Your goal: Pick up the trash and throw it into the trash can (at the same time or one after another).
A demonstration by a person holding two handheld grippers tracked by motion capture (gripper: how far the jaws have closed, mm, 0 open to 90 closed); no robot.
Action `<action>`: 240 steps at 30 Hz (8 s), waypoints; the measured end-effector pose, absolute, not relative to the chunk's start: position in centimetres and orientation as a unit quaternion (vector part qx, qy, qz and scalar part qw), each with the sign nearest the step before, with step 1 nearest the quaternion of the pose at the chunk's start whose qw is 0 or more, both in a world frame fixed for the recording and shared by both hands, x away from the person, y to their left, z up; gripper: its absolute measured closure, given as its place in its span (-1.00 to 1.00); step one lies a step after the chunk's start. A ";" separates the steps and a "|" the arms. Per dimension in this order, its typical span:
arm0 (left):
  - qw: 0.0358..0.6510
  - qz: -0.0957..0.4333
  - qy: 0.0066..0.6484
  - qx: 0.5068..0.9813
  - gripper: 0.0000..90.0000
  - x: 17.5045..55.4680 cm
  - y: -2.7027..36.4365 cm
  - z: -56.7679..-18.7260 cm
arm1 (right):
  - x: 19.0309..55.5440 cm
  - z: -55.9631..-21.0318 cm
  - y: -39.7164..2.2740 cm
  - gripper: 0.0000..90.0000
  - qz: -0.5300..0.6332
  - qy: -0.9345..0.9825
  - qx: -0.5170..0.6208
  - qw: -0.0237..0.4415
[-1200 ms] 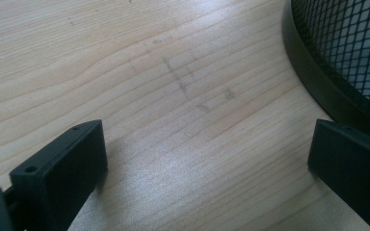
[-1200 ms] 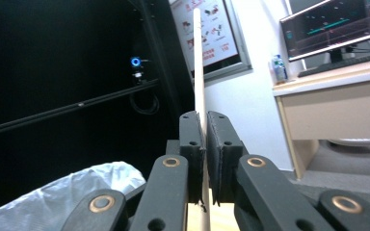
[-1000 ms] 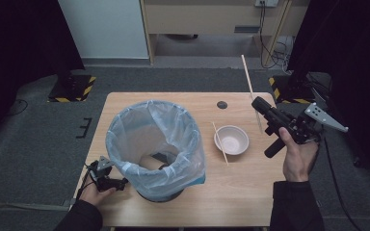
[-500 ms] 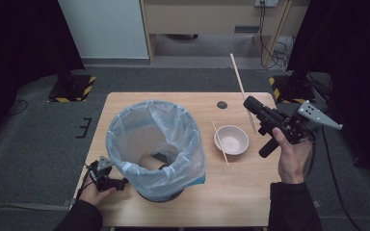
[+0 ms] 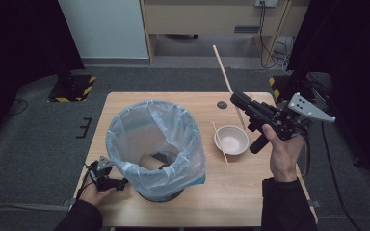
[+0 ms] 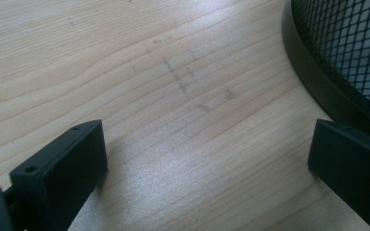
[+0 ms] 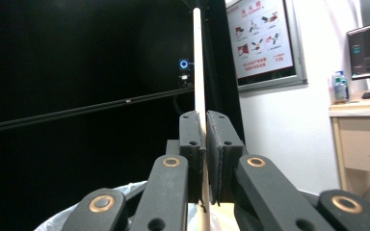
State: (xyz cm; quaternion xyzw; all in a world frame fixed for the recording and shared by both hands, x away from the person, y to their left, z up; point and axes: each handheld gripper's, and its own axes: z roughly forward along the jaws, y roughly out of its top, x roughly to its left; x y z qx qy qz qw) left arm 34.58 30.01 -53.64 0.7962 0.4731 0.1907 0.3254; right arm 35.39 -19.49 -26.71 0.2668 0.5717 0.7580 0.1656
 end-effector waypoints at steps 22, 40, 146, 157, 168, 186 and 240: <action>0.326 0.191 0.473 0.796 -1.00 34.6 30.0 -53.6 | 36.1 -26.6 -13.9 0.91 0.753 0.601 0.236 0.127; 0.326 0.190 0.472 0.797 -1.00 34.6 30.0 -53.6 | 36.1 -26.4 -11.3 0.91 0.750 0.615 0.218 0.108; 0.326 0.190 0.471 0.797 -1.00 34.6 30.0 -53.6 | 43.9 -49.8 -17.8 0.55 0.428 0.748 0.479 0.167; 0.326 0.190 0.471 0.797 -1.00 34.6 30.0 -53.6 | 44.0 -50.0 -17.8 0.71 0.415 0.749 0.493 0.155; 0.326 0.190 0.471 0.797 -1.00 34.6 30.0 -53.6 | 44.0 -49.9 -17.9 0.90 0.401 0.750 0.503 0.152; 0.326 0.190 0.471 0.797 -1.00 34.6 30.0 -53.6 | 43.7 -47.0 -19.7 0.91 0.468 0.711 0.500 0.161; 0.326 0.190 0.471 0.797 -1.00 34.6 30.0 -53.6 | 38.4 -33.2 -24.8 0.91 0.676 0.572 0.396 0.243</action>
